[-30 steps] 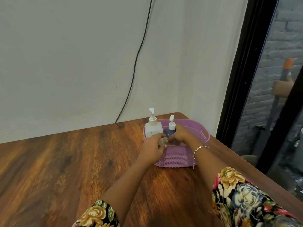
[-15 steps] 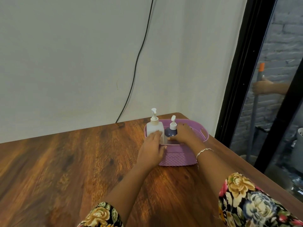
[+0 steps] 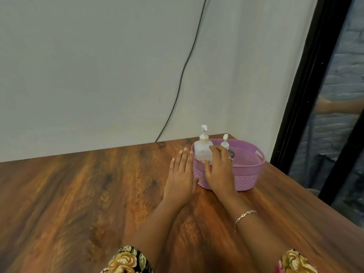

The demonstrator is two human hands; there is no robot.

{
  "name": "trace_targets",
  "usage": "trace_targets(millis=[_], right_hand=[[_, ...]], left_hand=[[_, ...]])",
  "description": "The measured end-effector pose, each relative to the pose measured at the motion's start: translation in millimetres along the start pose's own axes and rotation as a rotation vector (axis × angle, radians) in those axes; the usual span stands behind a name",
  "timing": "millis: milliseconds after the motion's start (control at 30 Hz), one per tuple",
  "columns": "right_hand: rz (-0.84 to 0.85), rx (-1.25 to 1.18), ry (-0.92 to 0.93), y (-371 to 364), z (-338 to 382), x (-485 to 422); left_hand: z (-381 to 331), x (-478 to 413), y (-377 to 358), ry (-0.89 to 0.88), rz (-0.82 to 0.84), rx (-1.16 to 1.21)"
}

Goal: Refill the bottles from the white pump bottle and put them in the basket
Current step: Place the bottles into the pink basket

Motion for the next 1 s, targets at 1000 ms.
trace_targets(millis=[1000], right_hand=[[0.418, -0.587, 0.287, -75, 311, 142]], left_hand=[[199, 217, 212, 0.358, -0.690, -0.395]])
Point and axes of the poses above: each hand's wrist, its own x-axis away from the middle knuckle, its own y-axis out of the back of the hand, z = x × y, the point moved 4 cm from there along -x, towards the middle knuckle, and after that the axes turned 5 degrees about -z, right-handed, at the moved point
